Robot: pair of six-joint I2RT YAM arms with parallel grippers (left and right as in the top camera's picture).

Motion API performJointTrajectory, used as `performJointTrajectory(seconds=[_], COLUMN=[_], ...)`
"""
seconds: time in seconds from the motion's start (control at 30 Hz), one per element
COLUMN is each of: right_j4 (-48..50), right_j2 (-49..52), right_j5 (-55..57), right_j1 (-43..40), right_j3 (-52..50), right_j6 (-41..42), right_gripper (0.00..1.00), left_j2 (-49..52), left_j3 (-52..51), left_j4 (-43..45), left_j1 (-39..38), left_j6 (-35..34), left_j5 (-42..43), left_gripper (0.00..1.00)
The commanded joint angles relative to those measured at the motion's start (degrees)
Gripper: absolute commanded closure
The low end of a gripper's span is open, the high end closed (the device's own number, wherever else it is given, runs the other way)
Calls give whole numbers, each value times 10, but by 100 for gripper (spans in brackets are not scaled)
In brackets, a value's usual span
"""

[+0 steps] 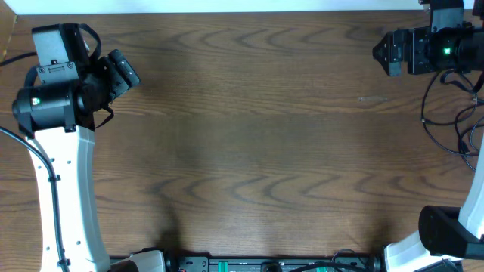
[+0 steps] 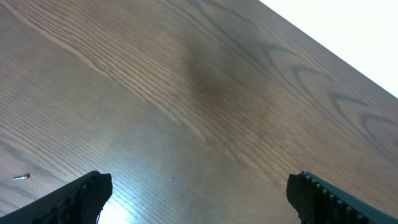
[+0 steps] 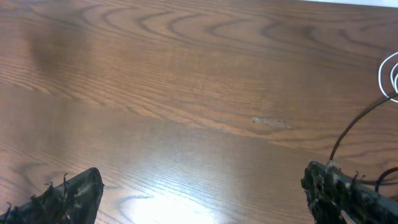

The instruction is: Untangle cables

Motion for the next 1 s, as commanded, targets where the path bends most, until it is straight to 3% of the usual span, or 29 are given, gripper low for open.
performJointTrajectory(seconds=[0.0,0.53,0.73,0.97], right_j4=[-4,42,176,393], right_j2=[-3,-41,-142,-292], right_j5=[6,13,22,24], right_j1=[1,21,26,26], right_j3=[6,-30,-193,-465], right_j6=[4,-76,-76,-78], right_gripper=[1,1,1,1], left_j2=[4,4,4,4], left_j3=[3,3,3,3], left_j4=[-2,-2,-2,-2], left_j1=[2,2,2,2], left_j6=[-5,-5,-5,-5], left_j5=[-2,-2,-2,-2], left_gripper=[4,4,4,4])
